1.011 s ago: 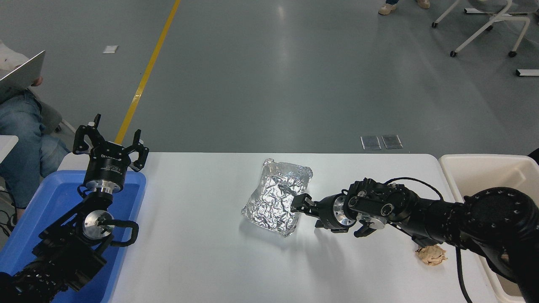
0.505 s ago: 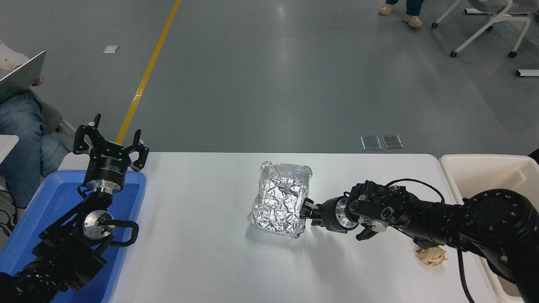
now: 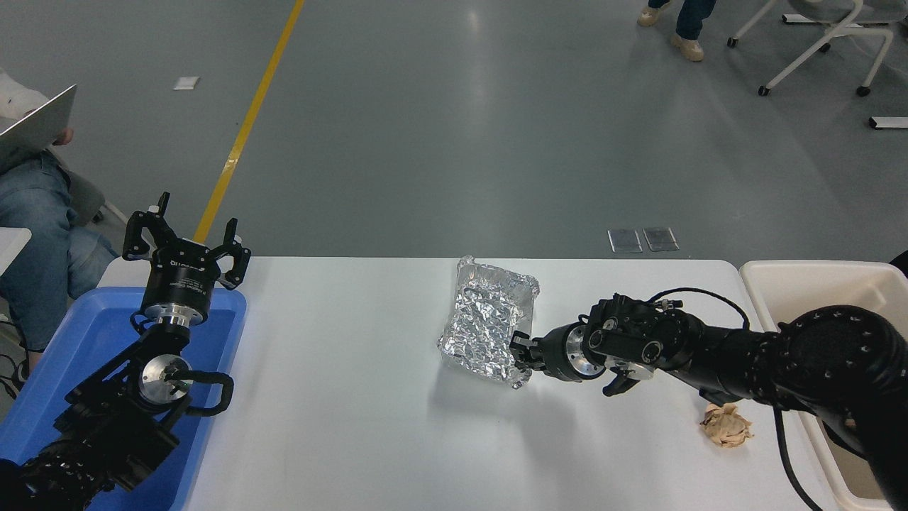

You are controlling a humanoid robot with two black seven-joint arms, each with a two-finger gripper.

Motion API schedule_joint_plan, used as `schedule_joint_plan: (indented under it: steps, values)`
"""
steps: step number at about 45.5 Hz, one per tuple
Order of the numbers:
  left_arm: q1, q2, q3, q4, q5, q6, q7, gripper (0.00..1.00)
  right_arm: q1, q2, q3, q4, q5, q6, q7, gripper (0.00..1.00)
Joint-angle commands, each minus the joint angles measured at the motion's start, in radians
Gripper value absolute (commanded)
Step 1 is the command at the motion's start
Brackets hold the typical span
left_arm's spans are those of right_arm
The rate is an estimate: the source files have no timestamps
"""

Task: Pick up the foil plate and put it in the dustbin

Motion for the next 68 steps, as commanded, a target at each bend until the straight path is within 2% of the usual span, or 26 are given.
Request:
schedule_joint_plan:
  steps: [1, 12, 26, 47, 68]
  values:
    - [0.000, 0.000, 0.000, 0.000, 0.000, 0.000, 0.000, 0.99, 0.156, -0.085, -0.014, 0.075, 0.001, 0.060, -0.002, 0.00]
    - [0.000, 0.001, 0.000, 0.000, 0.000, 0.001, 0.000, 0.99, 0.379, -0.172, -0.037, 0.143, 0.001, 0.210, -0.009, 0.00]
    - [0.000, 0.000, 0.000, 0.001, 0.000, 0.000, 0.000, 0.99, 0.576, -0.191, -0.039, 0.141, 0.004, 0.349, -0.009, 0.00]
    - [0.000, 0.000, 0.000, 0.000, 0.000, 0.000, 0.000, 0.99, 0.610, -0.274, -0.044, 0.126, 0.002, 0.362, -0.011, 0.00]
    - [0.001, 0.000, 0.000, 0.000, 0.000, 0.000, 0.000, 0.99, 0.429, -0.493, -0.120, -0.145, -0.001, 0.347, -0.011, 0.00]
